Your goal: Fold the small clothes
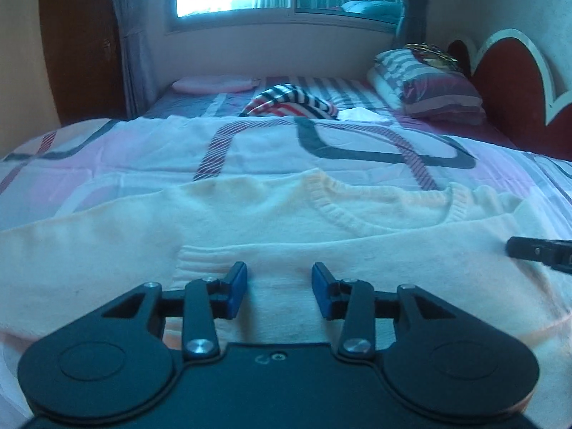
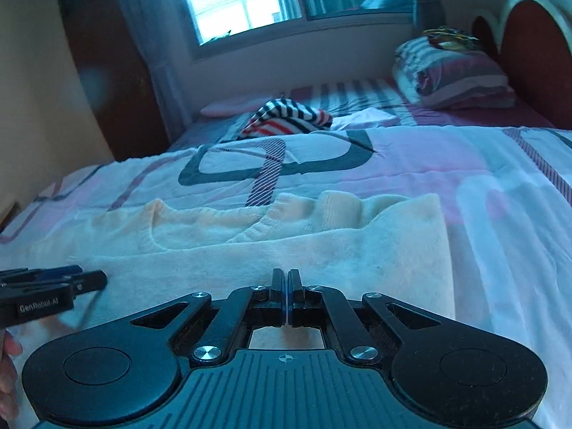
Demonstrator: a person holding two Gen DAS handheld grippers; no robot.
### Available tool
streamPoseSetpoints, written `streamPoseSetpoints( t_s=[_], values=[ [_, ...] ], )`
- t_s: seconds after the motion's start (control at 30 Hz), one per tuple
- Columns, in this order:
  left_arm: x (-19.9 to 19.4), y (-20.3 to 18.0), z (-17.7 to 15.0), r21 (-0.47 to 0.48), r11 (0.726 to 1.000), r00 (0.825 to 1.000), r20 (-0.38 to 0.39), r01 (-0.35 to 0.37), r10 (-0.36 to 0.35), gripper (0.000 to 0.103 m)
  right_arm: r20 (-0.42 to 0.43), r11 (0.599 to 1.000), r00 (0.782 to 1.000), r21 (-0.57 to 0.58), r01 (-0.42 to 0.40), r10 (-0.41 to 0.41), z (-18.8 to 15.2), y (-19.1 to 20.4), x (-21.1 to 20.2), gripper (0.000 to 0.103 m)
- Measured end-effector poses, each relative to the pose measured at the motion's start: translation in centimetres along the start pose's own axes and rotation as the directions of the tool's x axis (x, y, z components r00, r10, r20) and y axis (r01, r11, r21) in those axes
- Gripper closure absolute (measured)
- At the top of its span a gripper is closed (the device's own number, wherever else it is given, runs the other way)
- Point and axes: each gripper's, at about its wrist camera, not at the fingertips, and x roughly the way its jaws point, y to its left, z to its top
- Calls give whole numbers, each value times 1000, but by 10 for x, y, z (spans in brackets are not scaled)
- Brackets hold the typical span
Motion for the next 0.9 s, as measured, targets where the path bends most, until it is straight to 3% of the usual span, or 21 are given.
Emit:
streamPoseSetpoints(
  t_s=[0.13,0.2,0.7,0.9],
  values=[
    [1,8,-1,6,1000,1000,3,-11,11,63,14,982,990,125,141,-144,15,-55,3,103],
    [1,9,-1,7,1000,1000,2,-9,9,63,8,976,990,167,139,-142,24,-76,7,103],
    [-9,5,8,-2,1000,1000,12,-16,16,66,4,978,987,129,161,-163,32,-72,2,103],
    [2,-3,2,56,998,999,-21,-25,27,63,-31,980,987,114,163,-161,27,-69,2,103]
  ],
)
